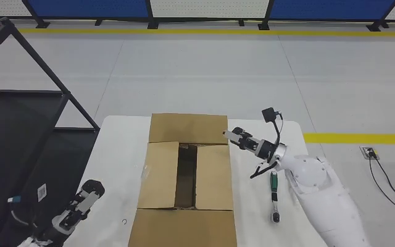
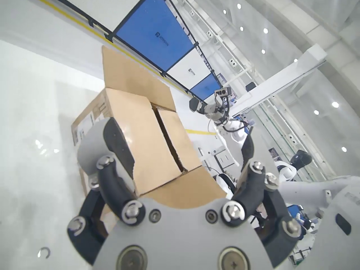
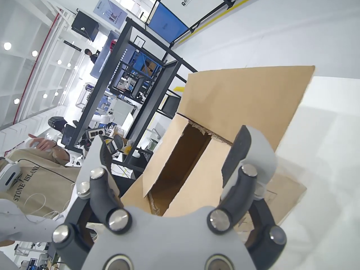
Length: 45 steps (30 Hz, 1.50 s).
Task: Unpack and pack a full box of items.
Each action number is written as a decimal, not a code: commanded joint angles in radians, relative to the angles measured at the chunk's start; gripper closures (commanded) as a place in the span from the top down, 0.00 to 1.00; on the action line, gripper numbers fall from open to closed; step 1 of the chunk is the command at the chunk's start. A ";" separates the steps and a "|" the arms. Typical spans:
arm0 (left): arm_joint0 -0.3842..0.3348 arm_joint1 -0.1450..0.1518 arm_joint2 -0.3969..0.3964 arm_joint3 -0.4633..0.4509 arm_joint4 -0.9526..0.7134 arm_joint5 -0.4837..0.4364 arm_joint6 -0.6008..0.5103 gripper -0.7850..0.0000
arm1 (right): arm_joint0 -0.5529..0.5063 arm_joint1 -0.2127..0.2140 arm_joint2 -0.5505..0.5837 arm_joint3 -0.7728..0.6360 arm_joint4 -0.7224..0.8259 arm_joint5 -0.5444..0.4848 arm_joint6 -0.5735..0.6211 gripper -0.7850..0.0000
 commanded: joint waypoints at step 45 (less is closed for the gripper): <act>0.078 0.075 0.105 0.029 -0.123 -0.054 -0.486 1.00 | 0.384 -0.155 -0.209 0.776 0.343 -0.300 0.144 1.00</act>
